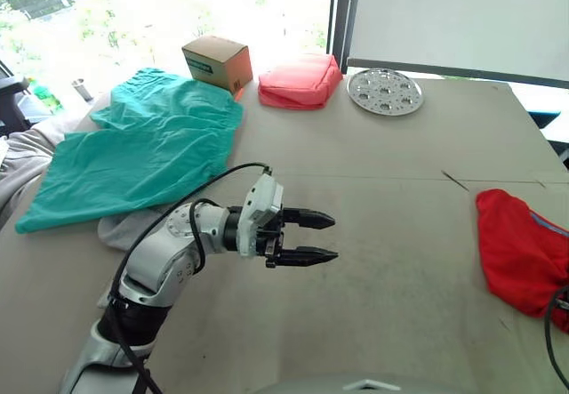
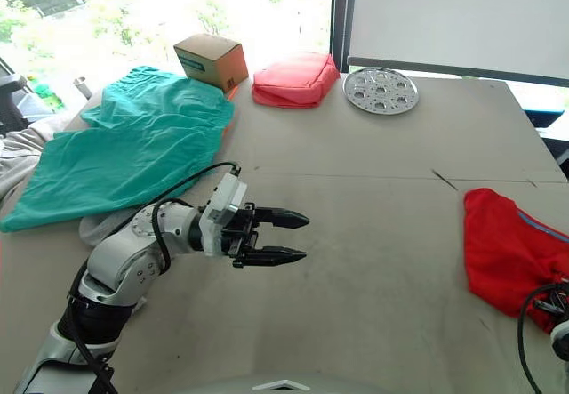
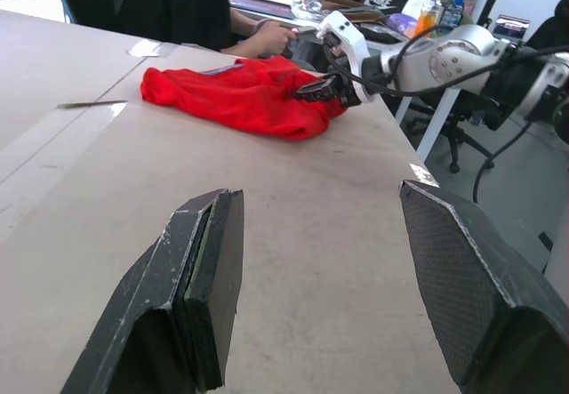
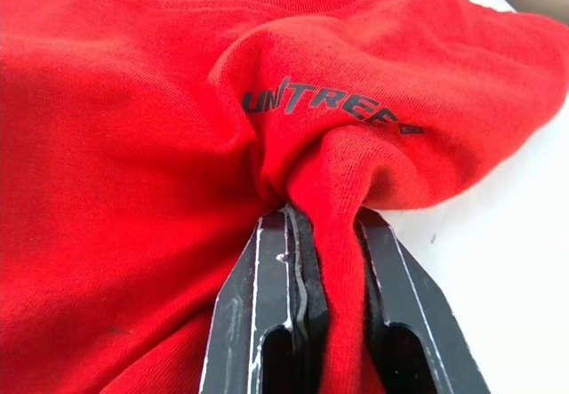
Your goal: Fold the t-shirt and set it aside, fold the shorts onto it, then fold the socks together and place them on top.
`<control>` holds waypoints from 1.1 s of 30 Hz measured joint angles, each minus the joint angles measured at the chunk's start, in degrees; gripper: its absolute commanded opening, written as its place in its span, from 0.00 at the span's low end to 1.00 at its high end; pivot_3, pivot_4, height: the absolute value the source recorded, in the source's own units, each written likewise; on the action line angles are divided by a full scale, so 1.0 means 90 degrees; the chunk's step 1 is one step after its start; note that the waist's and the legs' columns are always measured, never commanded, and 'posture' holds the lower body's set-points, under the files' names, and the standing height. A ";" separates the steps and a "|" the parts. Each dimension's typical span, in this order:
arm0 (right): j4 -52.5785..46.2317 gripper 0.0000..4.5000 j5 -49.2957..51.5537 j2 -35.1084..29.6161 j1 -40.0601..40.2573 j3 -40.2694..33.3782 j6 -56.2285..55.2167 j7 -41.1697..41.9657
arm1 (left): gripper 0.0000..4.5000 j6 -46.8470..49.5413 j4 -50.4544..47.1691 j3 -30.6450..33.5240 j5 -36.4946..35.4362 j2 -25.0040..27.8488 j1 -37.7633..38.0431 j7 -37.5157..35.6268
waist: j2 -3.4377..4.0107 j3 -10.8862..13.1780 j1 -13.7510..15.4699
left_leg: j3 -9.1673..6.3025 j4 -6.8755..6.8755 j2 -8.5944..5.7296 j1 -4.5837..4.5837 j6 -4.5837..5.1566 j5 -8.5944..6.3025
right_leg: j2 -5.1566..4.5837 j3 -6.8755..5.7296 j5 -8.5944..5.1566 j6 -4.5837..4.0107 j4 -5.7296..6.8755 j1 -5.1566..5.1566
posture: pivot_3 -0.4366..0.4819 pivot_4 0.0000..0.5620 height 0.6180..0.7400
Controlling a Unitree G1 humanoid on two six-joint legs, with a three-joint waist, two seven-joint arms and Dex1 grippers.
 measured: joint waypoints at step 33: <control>-0.3188 0.96 0.3992 -0.0189 0.1062 -0.1530 -0.0139 0.0853 | 0.67 -0.0034 0.0247 0.0587 0.0113 -0.0318 0.0197 0.0767 | 0.0069 0.0103 -0.0254 | 0.0022 -0.0022 0.0033 0.0020 -0.0020 -0.0016 | -0.0018 0.0050 -0.0002 0.0007 -0.0017 0.0009 | 0.48 0.27 0.99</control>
